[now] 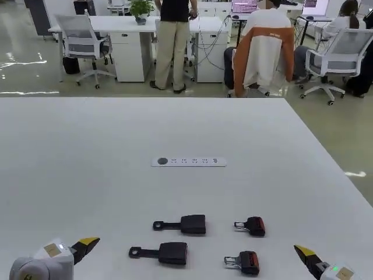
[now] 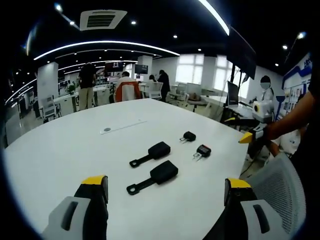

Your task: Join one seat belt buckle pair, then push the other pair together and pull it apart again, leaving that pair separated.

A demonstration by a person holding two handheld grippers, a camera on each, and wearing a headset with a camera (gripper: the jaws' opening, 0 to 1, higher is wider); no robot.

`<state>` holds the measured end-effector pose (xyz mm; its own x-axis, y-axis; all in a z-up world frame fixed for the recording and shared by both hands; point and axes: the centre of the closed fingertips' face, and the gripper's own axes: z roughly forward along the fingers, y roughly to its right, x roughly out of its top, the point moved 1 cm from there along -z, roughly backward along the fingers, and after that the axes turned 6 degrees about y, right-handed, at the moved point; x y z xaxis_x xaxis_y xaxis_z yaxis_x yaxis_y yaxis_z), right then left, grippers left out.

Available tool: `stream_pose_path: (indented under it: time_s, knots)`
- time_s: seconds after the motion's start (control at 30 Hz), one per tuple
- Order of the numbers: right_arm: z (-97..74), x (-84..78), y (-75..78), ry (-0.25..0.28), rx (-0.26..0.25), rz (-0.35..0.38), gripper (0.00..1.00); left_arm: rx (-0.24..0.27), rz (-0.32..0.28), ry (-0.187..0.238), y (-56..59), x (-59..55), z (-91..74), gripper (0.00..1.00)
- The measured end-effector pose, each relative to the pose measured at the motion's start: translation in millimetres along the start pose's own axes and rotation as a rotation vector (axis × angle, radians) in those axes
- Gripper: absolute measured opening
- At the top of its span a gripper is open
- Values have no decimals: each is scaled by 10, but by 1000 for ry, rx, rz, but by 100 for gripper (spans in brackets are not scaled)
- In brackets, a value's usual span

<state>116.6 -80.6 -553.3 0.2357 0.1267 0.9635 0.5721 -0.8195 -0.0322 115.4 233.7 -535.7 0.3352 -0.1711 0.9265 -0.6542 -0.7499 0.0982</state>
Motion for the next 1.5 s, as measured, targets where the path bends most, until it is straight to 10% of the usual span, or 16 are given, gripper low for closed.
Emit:
stream_pose_path:
  time_s: [1.5]
  knots:
    - [23,-38,44,-13,-5,15,98,0,-6,0,32,49,39,97]
